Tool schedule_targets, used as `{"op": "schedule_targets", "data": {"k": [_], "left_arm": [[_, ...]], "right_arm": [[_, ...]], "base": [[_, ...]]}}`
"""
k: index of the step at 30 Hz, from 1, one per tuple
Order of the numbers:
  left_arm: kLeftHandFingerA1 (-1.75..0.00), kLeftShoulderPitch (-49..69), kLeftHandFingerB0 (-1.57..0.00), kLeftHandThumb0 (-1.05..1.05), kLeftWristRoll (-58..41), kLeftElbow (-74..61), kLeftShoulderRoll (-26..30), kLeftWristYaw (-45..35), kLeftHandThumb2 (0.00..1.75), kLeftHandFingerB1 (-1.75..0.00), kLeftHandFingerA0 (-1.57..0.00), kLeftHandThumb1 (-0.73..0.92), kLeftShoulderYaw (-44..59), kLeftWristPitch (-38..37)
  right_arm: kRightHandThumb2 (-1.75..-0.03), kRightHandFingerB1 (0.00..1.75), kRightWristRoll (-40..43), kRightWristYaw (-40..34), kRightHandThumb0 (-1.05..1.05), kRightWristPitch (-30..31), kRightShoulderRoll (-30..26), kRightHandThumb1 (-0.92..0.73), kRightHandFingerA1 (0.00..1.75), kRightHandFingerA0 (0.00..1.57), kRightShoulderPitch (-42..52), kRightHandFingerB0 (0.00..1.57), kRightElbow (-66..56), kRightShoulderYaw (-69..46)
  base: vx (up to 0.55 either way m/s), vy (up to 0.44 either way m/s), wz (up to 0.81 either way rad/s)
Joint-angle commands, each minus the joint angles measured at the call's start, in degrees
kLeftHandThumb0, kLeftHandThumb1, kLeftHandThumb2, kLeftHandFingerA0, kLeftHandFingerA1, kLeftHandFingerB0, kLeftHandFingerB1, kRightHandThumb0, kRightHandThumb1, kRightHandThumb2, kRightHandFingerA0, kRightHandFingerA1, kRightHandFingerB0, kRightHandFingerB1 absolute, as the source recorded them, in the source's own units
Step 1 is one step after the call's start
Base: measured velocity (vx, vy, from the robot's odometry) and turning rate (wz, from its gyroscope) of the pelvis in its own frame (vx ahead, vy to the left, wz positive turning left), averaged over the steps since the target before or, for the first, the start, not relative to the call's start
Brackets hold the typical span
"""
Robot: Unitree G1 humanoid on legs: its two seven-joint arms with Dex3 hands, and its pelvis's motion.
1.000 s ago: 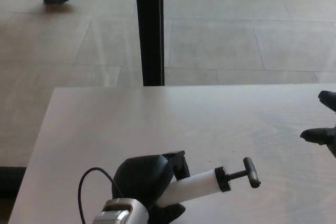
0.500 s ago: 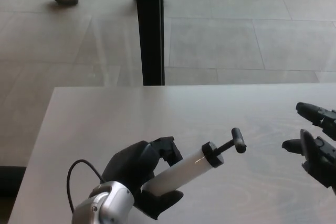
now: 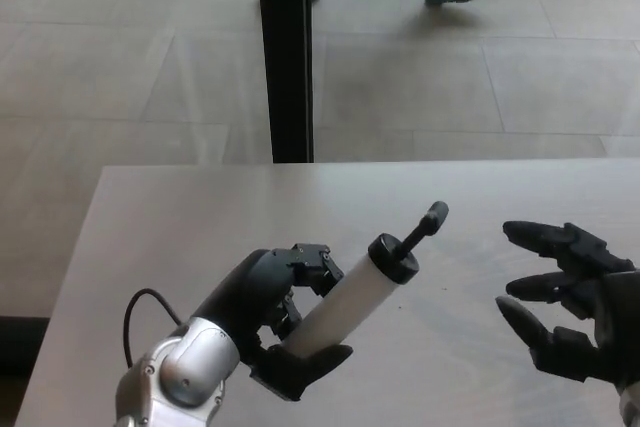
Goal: The robot uses its left hand to lift the air pump kept on the middle of the desk and use the right hand to pull out the handle
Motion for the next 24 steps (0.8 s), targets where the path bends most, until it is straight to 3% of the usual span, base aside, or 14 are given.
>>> {"op": "schedule_targets", "data": {"k": [1,2,3,4,9,10,12,13,14,17,18,19,21,24], "left_arm": [[-1.23,-2.03,-1.13,-0.05,1.53,-1.25,5.79,-3.44,1.32,-1.22,-1.13,0.66,-3.64,-0.12],[-1.23,-2.33,-1.13,-0.05,2.25,-1.74,6.33,-3.95,1.32,-1.22,-1.13,0.66,-4.45,1.51],[-1.75,-2.97,-0.85,-0.05,2.66,-2.20,7.91,-5.34,1.57,-1.54,-0.94,0.39,-5.76,2.51],[-1.75,-3.28,-0.79,-0.06,3.22,-2.57,9.59,-6.37,1.51,-1.66,-0.91,0.36,-6.96,2.18],[-1.75,-5.98,-0.77,-0.11,6.30,-3.46,15.85,-13.54,1.44,-1.57,-0.84,0.36,-14.19,5.63],[-1.75,-6.37,-0.79,-0.13,7.08,-3.43,16.69,-14.04,1.48,-1.46,-0.81,0.33,-15.51,5.58],[-1.75,-7.02,-0.79,-0.13,8.17,-3.49,18.10,-14.74,1.48,-1.46,-0.81,0.33,-17.53,5.70],[-1.70,-7.28,-0.79,-0.13,10.38,-3.76,19.13,-14.45,1.42,-1.26,-0.79,0.36,-19.42,5.16],[-1.69,-7.62,-0.80,-0.09,11.60,-4.01,19.79,-14.95,1.33,-1.16,-0.77,0.44,-20.70,5.51],[-1.69,-8.11,-0.79,-0.09,12.79,-4.67,21.12,-15.12,1.29,-1.24,-0.81,0.47,-22.36,5.32],[-1.74,-8.47,-0.77,-0.09,11.45,-4.74,21.05,-15.92,1.38,-1.39,-0.78,0.42,-21.62,6.33],[-1.73,-8.90,-0.78,-0.07,11.14,-4.81,20.84,-16.65,1.38,-1.33,-0.78,0.39,-21.35,7.64],[-1.75,-9.71,-0.80,-0.07,8.88,-5.09,20.44,-17.47,1.41,-1.50,-0.80,0.38,-19.59,7.84],[-1.75,-9.97,-0.80,-0.11,6.03,-5.51,19.57,-18.21,1.46,-1.59,-0.82,0.34,-16.92,8.58]], "right_arm": [[-0.56,0.44,-7.40,-2.10,-0.50,-7.19,-2.07,-0.53,1.07,0.52,-2.99,0.58,0.41,1.26],[-0.56,0.44,-7.58,-2.17,-0.50,-7.26,-2.09,-0.53,1.07,0.52,-3.12,0.58,0.37,1.26],[-0.56,0.45,-8.08,-2.29,-0.51,-7.35,-2.21,-0.54,1.07,0.52,-3.69,0.58,0.26,1.27],[-0.56,0.46,-8.02,-2.18,-0.50,-7.44,-2.13,-0.53,1.07,0.51,-4.10,0.59,0.16,1.15],[-0.56,0.45,-8.86,-1.81,-0.50,-9.91,-3.13,-0.53,0.97,0.55,-6.26,0.60,1.61,0.41],[-0.56,0.46,-8.77,-1.62,-0.51,-9.95,-3.17,-0.53,0.98,0.55,-6.52,0.60,1.77,0.33],[-0.56,0.46,-8.64,-1.30,-0.51,-10.05,-3.23,-0.53,0.98,0.55,-7.12,0.60,2.18,0.27],[-0.56,0.46,-8.65,-1.23,-0.51,-10.15,-3.30,-0.53,0.97,0.56,-7.20,0.61,2.16,0.19],[-0.57,0.46,-8.57,-0.99,-0.52,-9.86,-3.34,-0.54,0.97,0.57,-7.46,0.63,1.99,0.19],[-0.56,0.46,-8.16,-0.50,-0.51,-9.98,-3.38,-0.54,0.95,0.57,-7.46,0.63,1.74,0.05],[-0.56,0.45,-8.22,-0.36,-0.50,-9.82,-3.38,-0.53,0.95,0.58,-7.09,0.64,1.49,0.14],[-0.56,0.45,-8.38,-0.25,-0.50,-9.68,-3.32,-0.53,0.95,0.58,-6.67,0.64,1.11,0.32],[-0.56,0.45,-8.59,0.54,-0.49,-10.62,-3.49,-0.53,0.96,0.57,-6.04,0.63,1.37,1.00],[-0.55,0.43,-8.48,2.49,-0.39,-9.13,-3.34,-0.51,0.94,0.55,-3.78,0.62,-0.02,2.31]], "base": [[0.00,0.000,0.00],[0.00,0.000,0.00],[0.00,0.000,0.00],[0.00,0.000,0.00],[0.00,0.000,0.00],[0.00,0.000,0.00],[0.00,0.000,0.00],[0.00,0.000,0.00],[0.00,0.000,0.00],[0.00,0.000,0.00],[0.00,0.000,0.00],[0.00,0.000,0.00],[0.00,0.000,0.00],[0.00,0.000,0.00]]}}
